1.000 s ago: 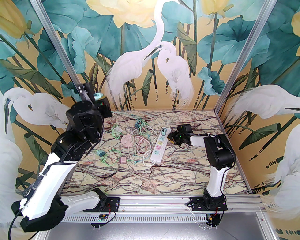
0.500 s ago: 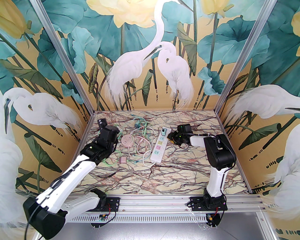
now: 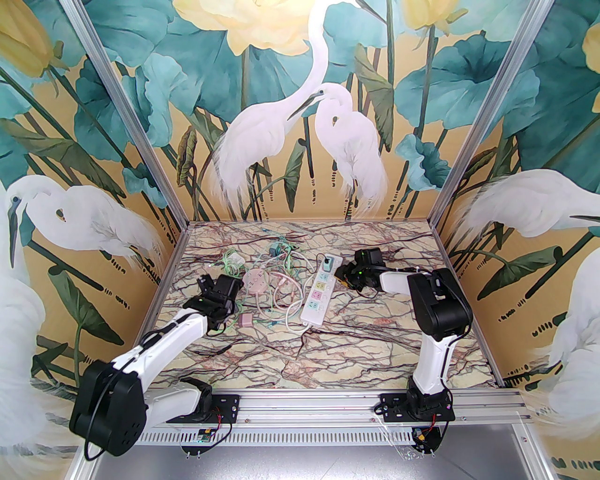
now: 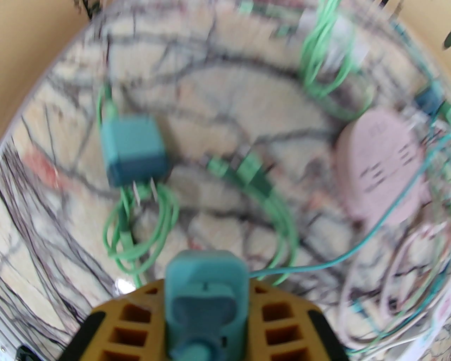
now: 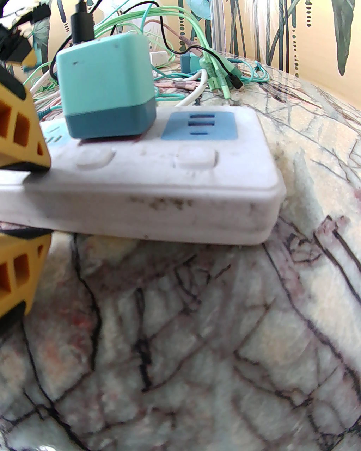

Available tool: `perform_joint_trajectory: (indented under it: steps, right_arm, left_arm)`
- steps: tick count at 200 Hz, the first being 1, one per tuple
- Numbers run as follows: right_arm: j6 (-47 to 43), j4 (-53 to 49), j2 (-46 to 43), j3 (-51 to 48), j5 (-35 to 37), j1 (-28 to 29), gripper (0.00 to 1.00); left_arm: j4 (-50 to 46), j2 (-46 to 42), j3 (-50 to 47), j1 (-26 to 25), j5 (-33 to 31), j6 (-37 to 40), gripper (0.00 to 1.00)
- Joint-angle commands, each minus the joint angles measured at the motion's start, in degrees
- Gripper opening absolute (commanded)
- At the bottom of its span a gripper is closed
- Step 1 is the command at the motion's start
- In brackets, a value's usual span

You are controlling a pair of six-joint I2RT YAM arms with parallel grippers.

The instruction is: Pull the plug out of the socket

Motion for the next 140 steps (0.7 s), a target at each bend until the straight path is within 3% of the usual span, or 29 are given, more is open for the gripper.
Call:
perform_joint_trajectory:
  steps: [1,20,31,80,106,140]
  right_arm:
    - [-0.6,-5.9,1.7,-2.1,5.6,0.4,0.34]
    - [-0.8,-6.1,1.6,-2.1,5.8,0.4,0.34]
    - [-0.9,-6.3,1.5,-2.2,5.9,0.4,0.34]
    - [-1.1,-6.4,1.5,-2.0,5.9,0.4,0.34]
    - [-1.0,-6.4,1.9,-1.7,5.7,0.4,0.34]
    - [-1.0,-5.3,2.1,-1.5,4.4,0.2,0.34]
  left_arm:
    - [6.1,2.0,1.3,1.5,2.5,1.8,0.23]
    - [7.5,5.3,4.2,2.6,3.0,3.5,0.24]
    - [7.2,7.7,6.0,3.4,3.4,3.5,0.30]
    - [0.8,12.4,11.5,3.8,3.8,1.4,0.83]
    - [-0.2,9.0,12.8,2.7,7.6,0.7,0.88]
    - [4.0,6.6,16.9,-7.4,4.5,5.6,0.89]
